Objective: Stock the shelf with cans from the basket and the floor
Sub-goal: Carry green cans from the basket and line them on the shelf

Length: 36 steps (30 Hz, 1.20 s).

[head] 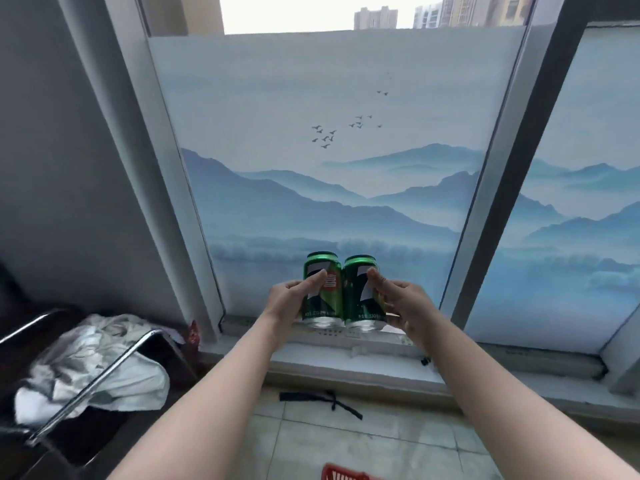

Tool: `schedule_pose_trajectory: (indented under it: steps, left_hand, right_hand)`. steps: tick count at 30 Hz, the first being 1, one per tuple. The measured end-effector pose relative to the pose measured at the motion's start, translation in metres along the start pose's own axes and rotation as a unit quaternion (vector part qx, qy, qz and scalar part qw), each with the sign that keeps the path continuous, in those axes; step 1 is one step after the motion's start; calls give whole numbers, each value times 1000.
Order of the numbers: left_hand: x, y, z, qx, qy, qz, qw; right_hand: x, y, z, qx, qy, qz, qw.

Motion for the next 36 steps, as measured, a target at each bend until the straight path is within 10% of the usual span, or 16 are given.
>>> schedule_pose_trajectory:
  steps: [9,24,36]
  left_hand:
    - [2,109,-89,-234,-42,-17,971]
    - [43,167,-360,-568,-85,-80,815]
    - [67,208,-555,-667,-82,-72,737]
  right_hand:
    - [-5,-124,2,200,11,-37,979]
    - [-60,-291,-159,515,-48,-82,852]
    - [-87,-404,-328,643,-22,-117,756]
Point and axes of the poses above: each hand's wrist, its own z-axis towards the middle knuckle, its own y-axis out of the back of the hand, x = y × z, the point moved 5 cm from there along z, towards the middle knuckle, and after that the axes turned 3 degrees about -z, right-handed, at the moved point
